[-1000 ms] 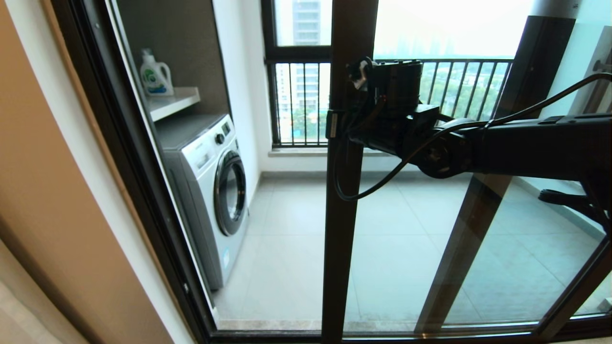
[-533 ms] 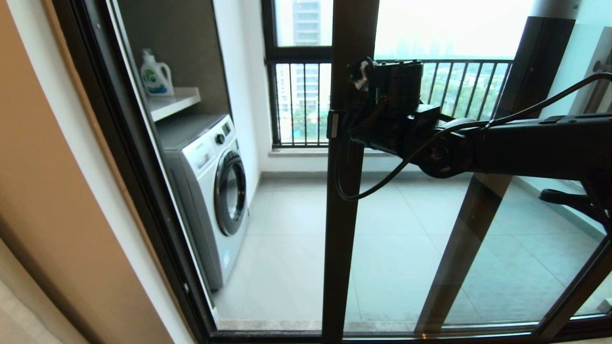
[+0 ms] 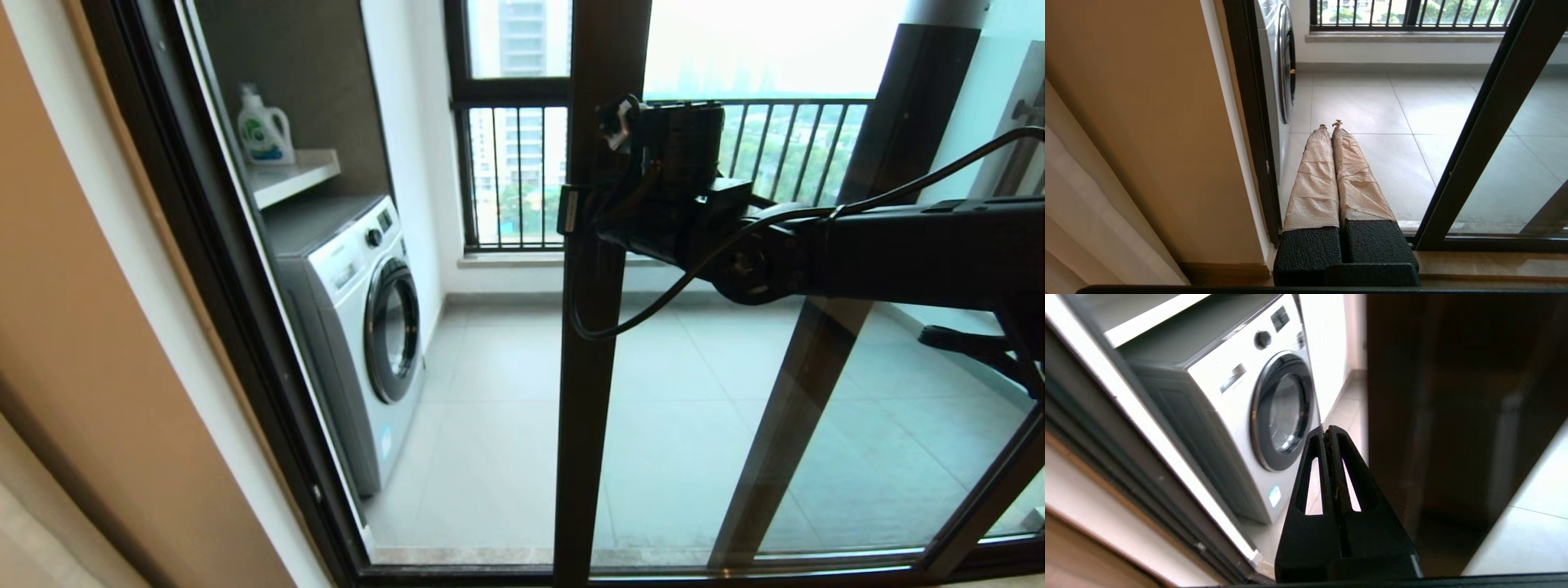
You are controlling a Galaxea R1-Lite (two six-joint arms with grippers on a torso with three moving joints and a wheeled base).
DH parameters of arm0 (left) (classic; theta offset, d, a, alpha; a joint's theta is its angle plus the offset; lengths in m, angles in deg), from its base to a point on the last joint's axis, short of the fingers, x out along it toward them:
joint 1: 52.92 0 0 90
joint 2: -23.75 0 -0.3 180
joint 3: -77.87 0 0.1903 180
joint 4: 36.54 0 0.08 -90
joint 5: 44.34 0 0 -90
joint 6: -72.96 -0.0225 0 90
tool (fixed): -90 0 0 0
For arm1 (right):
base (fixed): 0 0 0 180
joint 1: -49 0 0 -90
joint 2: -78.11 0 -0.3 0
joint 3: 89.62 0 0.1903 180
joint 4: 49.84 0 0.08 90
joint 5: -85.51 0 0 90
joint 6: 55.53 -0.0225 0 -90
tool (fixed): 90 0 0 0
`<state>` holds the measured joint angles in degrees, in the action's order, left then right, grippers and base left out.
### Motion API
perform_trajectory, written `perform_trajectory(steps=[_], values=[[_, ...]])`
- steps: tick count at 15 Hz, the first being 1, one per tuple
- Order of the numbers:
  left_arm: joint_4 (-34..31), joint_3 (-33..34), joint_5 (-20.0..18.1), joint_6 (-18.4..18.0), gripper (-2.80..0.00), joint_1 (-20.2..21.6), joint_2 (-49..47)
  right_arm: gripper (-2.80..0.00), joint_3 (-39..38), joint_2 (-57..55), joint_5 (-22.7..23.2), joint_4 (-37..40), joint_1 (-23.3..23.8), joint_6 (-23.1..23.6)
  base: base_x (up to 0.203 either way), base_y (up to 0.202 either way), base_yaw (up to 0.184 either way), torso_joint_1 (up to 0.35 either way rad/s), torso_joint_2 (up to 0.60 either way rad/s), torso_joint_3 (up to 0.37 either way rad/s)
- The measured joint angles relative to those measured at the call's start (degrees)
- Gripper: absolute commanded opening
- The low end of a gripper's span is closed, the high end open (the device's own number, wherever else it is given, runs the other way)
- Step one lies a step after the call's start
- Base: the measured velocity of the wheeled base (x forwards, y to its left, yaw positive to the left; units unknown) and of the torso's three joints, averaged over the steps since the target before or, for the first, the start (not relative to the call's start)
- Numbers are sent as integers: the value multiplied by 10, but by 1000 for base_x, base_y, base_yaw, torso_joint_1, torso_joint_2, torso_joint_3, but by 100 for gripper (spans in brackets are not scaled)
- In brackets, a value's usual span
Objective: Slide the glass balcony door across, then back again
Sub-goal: Open the slid door
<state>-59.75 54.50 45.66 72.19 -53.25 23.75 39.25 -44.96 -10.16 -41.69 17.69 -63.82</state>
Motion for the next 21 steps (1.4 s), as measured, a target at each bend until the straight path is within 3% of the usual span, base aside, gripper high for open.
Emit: perform_trajectory(steps=[8,21], values=[[0,0,0,0,-280,0,0,-280,2,-3,4,0,-8,-1,0,0,0,0,0,0],[0,0,1,0,-280,0,0,-280,-30,-2,-5,-21,28,1,0,0,0,0,0,0]])
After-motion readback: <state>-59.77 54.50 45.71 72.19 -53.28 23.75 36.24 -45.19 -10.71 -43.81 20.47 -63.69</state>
